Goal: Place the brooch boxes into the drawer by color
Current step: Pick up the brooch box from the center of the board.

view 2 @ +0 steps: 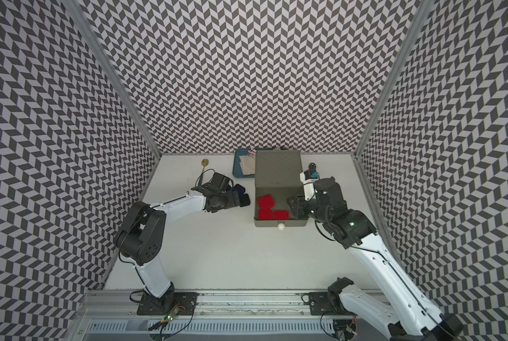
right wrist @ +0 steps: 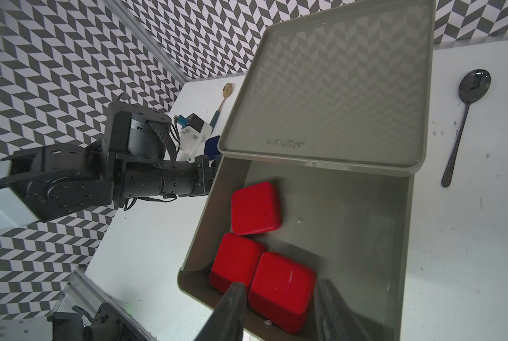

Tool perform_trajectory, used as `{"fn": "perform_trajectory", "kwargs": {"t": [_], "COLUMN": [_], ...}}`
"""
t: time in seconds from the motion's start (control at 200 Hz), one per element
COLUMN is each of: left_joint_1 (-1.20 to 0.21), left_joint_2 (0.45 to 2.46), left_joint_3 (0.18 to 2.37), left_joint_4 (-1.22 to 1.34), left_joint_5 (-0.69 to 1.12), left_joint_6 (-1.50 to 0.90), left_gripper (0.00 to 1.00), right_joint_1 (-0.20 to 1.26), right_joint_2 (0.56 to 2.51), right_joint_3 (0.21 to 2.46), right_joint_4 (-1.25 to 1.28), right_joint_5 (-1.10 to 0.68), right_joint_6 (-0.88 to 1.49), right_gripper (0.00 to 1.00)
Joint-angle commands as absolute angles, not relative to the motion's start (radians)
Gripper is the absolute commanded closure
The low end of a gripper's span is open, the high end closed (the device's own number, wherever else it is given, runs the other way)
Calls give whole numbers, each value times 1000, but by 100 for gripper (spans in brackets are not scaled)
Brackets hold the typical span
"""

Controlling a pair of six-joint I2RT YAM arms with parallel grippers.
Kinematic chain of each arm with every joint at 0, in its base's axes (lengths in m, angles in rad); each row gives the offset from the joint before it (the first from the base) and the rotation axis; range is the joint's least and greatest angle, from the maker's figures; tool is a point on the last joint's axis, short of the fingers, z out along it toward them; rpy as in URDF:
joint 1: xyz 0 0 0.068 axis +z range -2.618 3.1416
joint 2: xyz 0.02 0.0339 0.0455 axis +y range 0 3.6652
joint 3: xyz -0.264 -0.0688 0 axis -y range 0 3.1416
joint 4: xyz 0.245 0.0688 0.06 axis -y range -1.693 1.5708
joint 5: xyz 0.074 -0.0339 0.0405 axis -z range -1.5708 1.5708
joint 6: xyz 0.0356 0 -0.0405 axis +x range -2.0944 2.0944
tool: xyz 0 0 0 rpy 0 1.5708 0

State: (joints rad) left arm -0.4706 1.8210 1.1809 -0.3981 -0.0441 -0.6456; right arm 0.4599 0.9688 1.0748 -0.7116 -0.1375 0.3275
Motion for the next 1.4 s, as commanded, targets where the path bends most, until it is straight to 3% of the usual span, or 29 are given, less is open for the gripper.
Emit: {"fn": "perform_trajectory", "kwargs": {"t": [0.0,1.397], "left_joint_1": [-464,-451], "left_joint_2": [1843,1970], "left_joint_3": [1219,1296], "left_joint_4": [-402,-456], "left_joint_5": [-75,-141], "left_joint_6": [-631,-586], "left_gripper": [9,17], "right_joint_1": [449,415], "right_joint_2": [957,961], "right_joint_3": [1068,1037], "right_joint_4": [-693,-694], "right_joint_5": [-137,-158], "right_joint_6": [309,295], "right_gripper": [57,56]}}
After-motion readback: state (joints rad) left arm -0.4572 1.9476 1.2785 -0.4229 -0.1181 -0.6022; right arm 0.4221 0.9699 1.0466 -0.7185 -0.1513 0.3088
